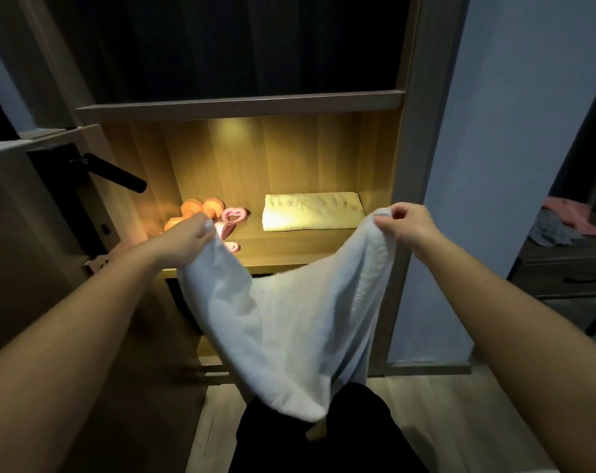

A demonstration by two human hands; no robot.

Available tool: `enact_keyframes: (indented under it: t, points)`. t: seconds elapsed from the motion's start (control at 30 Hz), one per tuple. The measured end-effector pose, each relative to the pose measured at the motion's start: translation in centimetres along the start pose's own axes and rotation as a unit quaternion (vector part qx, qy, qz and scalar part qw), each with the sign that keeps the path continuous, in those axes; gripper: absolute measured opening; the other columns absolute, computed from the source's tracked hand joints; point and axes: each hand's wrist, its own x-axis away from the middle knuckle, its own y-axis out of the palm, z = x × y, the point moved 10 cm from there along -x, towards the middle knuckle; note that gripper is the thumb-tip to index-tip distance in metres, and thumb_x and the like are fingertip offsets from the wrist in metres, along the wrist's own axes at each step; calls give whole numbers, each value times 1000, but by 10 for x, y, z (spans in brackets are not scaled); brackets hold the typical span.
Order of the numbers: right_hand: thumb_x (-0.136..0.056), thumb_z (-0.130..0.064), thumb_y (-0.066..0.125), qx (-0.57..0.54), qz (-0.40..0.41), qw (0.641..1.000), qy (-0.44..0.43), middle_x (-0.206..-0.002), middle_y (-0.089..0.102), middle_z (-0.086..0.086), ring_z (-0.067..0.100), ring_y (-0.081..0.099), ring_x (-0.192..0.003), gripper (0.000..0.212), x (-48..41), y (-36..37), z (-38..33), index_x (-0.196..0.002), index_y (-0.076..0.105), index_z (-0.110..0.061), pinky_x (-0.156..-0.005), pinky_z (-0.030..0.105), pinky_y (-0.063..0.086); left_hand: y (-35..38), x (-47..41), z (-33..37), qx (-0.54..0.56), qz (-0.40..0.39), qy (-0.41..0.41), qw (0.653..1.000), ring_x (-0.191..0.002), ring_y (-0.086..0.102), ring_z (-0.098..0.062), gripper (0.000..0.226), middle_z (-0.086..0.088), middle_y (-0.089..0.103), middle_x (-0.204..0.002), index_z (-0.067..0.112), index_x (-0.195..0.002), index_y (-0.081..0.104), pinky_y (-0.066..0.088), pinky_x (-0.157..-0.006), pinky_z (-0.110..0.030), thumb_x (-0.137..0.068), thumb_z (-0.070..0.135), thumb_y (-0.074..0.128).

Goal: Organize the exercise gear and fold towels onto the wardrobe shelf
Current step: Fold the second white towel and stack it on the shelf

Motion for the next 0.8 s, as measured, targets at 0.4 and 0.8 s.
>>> enact_keyframes:
  t: [0.4,0.8]
  points:
    - [-90,-22,64,123,232,961,92,-69,44,7,25,46,-78,31,-22,-150,67,-68,45,-11,-71,32,34,-65,65,-154,-91,194,-215,953,-84,56,-46,11,-29,55,-90,7,-89,48,44,-67,-43,-97,14,49]
    - [-90,-24,62,79,286,953,66,-83,48,13,25,46,-80,27,-29,-164,51,-72,46,-11,-73,33,37,-95,67,-155,65,319,-250,912,-88,53,-45,25,-29,54,-102,4,-101,54,41,-73,-45,-104,24,39]
